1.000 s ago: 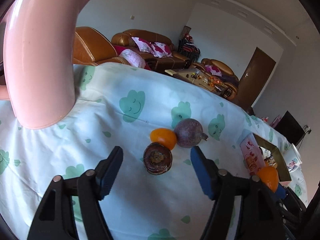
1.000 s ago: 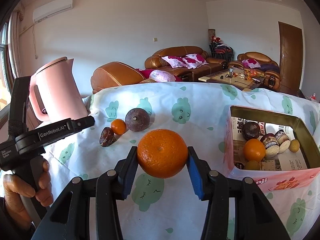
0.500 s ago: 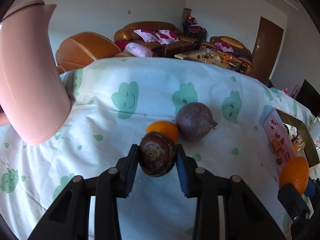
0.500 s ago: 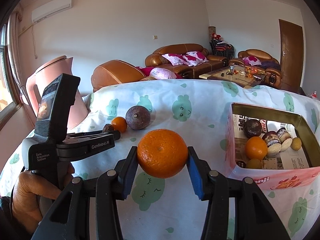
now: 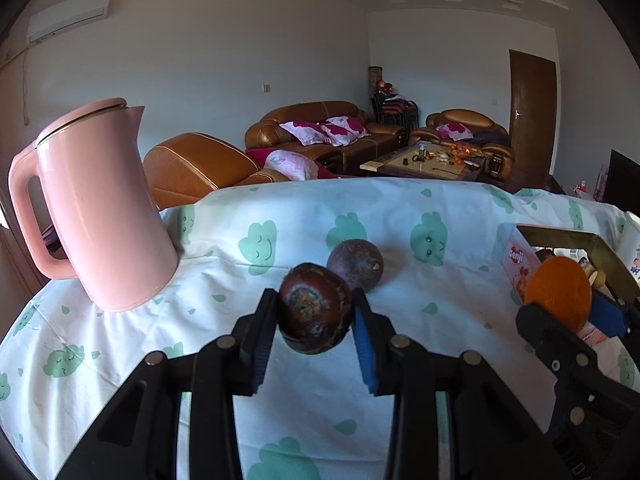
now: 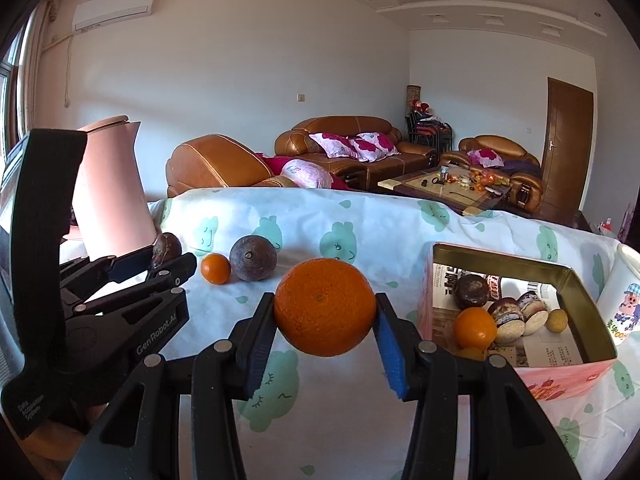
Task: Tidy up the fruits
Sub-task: 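Carry the mandarin into the pink tin with the right tool while the left tool carries the date there, then open both tools to release the mandarin and the date in the tin, then move both tools back from the tin toward the passion fruit and small mandarin, then grasp the purple passion fruit with the right tool, then hold the passion fruit with the right tool while the left tool grasps the small mandarin, then carry the passion fruit into the tin with the right tool while the left tool carries the mandarin there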
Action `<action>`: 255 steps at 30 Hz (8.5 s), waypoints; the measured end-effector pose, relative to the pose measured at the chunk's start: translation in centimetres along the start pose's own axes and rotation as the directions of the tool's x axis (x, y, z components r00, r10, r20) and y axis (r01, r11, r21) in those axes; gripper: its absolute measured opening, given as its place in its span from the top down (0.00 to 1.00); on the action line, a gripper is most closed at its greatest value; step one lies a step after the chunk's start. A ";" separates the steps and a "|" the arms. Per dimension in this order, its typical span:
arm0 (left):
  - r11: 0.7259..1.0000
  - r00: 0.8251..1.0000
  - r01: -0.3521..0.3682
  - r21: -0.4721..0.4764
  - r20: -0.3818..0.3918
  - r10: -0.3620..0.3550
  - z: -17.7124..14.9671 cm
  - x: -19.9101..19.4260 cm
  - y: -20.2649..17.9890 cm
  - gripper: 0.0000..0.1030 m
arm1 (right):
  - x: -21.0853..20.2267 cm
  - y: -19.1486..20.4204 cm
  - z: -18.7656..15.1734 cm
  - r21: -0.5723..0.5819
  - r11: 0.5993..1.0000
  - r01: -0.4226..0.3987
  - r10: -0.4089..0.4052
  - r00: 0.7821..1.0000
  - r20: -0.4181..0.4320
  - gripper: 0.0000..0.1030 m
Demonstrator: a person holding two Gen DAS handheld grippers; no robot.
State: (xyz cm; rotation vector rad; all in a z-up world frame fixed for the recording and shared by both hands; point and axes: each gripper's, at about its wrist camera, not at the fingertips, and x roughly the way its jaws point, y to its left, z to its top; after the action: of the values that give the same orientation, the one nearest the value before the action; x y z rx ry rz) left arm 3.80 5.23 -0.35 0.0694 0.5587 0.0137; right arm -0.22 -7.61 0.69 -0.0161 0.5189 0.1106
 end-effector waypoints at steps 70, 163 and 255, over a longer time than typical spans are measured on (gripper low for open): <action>0.976 0.978 0.207 0.073 -0.006 -0.207 2.5 0.4 -21.5 0.41 | 0.1 -22.8 -0.8 0.222 0.972 0.073 -0.059 0.996 -0.069 0.50; 0.952 0.947 -0.297 -0.070 -0.148 0.284 1.5 5.7 10.3 0.00 | 15.2 4.5 4.5 0.098 0.985 -0.143 0.165 0.948 -0.271 0.16; 0.996 0.994 -0.078 -0.039 -0.080 0.075 2.1 4.9 2.7 0.58 | -0.2 -1.6 -0.9 0.081 0.992 -0.100 0.103 0.994 -0.035 0.47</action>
State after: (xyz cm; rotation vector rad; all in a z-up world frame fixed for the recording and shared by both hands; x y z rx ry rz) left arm 9.04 7.92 -1.00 0.0494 0.6337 0.1030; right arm -0.67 -9.24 0.02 0.0861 0.5629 0.1890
